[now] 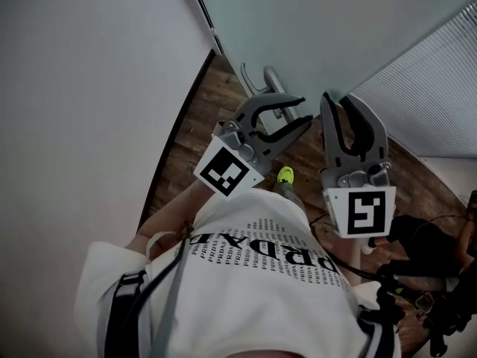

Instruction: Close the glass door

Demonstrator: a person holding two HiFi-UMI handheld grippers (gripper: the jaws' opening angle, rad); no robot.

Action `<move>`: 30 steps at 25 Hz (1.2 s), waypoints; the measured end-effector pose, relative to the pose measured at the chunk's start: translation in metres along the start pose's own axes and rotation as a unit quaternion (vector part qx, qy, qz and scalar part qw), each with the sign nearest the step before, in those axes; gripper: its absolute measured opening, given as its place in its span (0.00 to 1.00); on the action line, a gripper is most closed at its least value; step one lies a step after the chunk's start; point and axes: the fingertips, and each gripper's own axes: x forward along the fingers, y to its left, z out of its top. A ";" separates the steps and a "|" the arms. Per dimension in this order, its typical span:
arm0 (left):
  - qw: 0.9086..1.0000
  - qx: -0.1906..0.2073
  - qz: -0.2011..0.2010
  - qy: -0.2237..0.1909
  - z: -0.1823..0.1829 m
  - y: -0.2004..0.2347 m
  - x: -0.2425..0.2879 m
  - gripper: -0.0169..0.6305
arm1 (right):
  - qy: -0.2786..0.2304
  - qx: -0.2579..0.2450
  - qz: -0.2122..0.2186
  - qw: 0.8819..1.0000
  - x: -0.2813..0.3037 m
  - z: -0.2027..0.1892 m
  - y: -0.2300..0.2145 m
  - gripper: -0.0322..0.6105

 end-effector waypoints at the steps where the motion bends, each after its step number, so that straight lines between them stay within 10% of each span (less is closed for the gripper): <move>1: 1.000 0.001 0.005 0.004 -0.002 -0.001 0.000 0.20 | -0.002 -0.002 0.006 1.000 0.000 0.000 0.002 0.14; 13: 0.997 0.010 0.078 0.008 -0.013 0.002 -0.005 0.20 | -0.023 -0.034 0.077 0.996 -0.003 0.000 0.015 0.14; 30: 0.999 0.018 0.005 -0.035 -0.020 -0.005 -0.003 0.20 | -0.026 -0.038 -0.006 0.999 -0.008 -0.012 0.006 0.14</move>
